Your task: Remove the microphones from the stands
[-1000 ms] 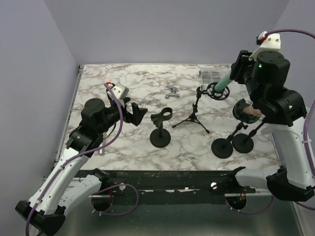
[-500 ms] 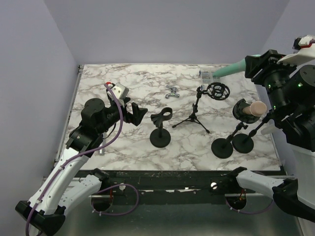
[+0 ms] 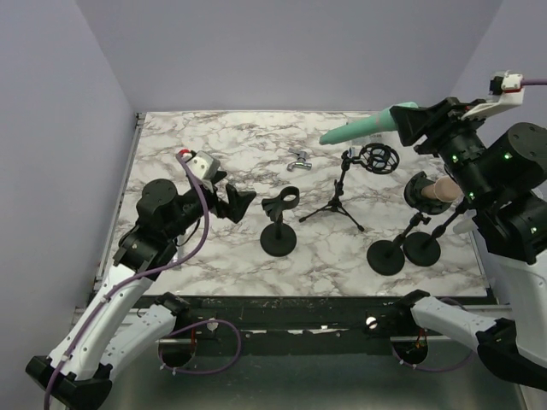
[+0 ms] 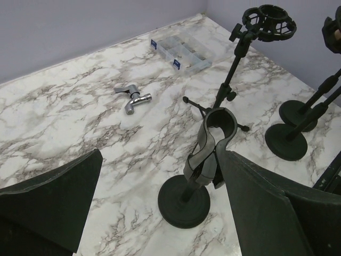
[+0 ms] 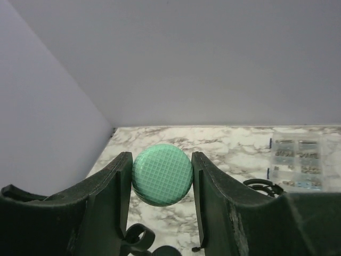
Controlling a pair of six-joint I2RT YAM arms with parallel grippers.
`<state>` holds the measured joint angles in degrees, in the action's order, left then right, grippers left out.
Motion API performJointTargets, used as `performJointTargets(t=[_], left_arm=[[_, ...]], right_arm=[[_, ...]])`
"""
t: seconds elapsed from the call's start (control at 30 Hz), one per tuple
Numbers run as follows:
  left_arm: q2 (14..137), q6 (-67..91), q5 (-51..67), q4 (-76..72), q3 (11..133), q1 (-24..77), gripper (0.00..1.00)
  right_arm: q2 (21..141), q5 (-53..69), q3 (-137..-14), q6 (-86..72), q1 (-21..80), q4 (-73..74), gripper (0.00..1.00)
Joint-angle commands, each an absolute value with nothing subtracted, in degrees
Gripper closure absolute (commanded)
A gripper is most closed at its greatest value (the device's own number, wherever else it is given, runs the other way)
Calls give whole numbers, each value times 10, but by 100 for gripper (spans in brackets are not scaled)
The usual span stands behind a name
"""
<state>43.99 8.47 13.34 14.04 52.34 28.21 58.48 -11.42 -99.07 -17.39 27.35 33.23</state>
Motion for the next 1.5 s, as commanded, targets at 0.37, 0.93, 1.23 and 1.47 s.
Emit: performJointTargets(t=[0.37,0.93,1.23,1.47], left_arm=[[328,103,306,-107,471,343,2],[570,-211,-68,30,698,644,3],[629,-219,-112,47,730,663,18],[643,-214,-124,55,750,663,34]], right_arm=[[573,228,-858,-203,272,205,99],[525,320,-784,-194,272,123,99],[516,319,-776,-190,272,123,99],[518,335,-778,-193,272,123,99]])
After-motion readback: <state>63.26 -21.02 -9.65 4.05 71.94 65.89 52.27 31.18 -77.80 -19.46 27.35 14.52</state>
